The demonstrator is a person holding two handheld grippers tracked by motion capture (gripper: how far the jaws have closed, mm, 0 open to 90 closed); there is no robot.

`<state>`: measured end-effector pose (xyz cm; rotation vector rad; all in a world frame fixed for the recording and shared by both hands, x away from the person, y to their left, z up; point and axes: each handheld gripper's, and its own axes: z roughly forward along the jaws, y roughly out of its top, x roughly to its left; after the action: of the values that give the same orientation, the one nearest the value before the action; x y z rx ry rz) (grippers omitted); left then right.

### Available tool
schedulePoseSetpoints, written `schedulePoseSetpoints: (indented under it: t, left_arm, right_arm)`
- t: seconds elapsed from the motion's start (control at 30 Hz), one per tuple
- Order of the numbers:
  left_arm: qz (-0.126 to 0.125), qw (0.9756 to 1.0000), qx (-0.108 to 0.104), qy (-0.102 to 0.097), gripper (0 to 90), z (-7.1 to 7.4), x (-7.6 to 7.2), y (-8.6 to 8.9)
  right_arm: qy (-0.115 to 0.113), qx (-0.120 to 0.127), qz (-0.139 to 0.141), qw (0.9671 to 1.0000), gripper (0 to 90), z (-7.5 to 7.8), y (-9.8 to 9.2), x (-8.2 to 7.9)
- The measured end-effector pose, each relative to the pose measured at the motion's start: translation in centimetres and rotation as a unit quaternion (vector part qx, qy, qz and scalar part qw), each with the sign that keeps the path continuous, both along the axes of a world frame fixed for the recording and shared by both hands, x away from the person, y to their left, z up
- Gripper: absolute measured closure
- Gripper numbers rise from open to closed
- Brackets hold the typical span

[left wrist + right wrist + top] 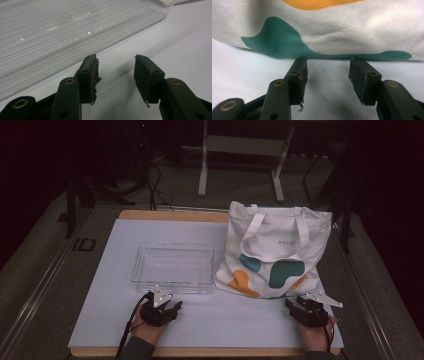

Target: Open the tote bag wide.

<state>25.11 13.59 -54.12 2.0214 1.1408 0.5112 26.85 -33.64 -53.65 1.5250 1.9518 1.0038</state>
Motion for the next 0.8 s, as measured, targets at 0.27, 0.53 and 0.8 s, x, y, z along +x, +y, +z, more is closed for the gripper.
schedulePoseSetpoints:
  t: [0.27, 0.53, 0.8]
  left_arm:
    - [-0.006, 0.9999, -0.009, -0.002, 54.6, 0.1, 0.0, 0.2]
    - [-0.036, 0.9988, -0.03, -0.018, 55.2, 1.0, -0.7, 0.2]
    - [-0.07, 0.9954, -0.047, -0.045, 52.5, 3.1, -1.6, -0.5]
  right_arm:
    - [-0.005, 0.005, 0.015, 0.9999, 58.6, 0.1, 0.0, -0.2]
    - [-0.01, 0.021, 0.022, 0.9995, 60.4, 0.6, -0.2, -0.7]
    - [-0.024, 0.028, 0.019, 0.9991, 60.3, 2.1, -0.6, -1.5]
